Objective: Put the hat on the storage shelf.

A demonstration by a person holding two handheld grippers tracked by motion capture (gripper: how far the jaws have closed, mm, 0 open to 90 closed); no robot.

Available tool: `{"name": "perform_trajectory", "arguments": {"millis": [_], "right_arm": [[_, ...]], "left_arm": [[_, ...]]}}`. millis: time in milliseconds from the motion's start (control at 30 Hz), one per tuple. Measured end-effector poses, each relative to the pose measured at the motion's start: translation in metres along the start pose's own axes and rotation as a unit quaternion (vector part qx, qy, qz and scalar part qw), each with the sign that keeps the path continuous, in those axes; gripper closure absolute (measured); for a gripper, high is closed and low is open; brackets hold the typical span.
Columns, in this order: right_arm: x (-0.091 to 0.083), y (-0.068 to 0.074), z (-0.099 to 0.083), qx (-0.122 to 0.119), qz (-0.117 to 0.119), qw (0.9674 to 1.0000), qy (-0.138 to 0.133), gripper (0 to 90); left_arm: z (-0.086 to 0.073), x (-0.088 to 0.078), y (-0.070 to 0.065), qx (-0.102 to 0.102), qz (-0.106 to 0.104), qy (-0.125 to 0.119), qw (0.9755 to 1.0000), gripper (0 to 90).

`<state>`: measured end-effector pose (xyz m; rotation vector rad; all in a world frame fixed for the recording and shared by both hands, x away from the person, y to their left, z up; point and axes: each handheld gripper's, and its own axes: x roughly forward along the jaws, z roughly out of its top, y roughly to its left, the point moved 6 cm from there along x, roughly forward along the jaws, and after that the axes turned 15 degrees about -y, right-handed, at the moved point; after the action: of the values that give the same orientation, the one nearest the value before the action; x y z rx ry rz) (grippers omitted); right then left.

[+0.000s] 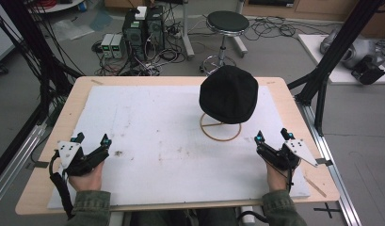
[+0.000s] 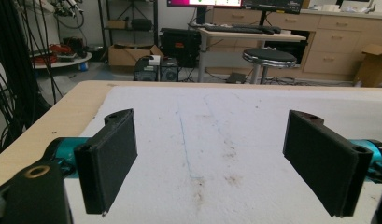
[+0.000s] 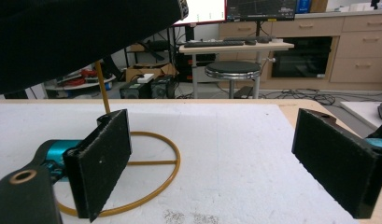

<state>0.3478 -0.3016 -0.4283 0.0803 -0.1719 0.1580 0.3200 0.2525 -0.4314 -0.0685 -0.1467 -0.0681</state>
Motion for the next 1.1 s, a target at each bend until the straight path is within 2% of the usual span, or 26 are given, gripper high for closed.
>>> {"name": "perform_trajectory", "arguments": {"millis": [333,567,1100], "right_arm": [[0.0014,-0.0007,-0.003,-0.012,0.007,0.9999,0.005,10.9],[0.0011,0.0002,-0.004,-0.005,0.008,0.9999,0.01,10.9],[0.0007,-0.0016,-0.0061,-0.005,0.014,0.9998,0.017,10.9]], "left_arm": [[-0.0013,0.0002,-0.0001,0.002,-0.002,0.004,1.0,17.7],[-0.0013,-0.0001,-0.0009,0.004,-0.004,0.005,1.0,17.7],[-0.0026,0.0017,-0.0026,0.004,-0.005,0.006,1.0,17.7]]}}
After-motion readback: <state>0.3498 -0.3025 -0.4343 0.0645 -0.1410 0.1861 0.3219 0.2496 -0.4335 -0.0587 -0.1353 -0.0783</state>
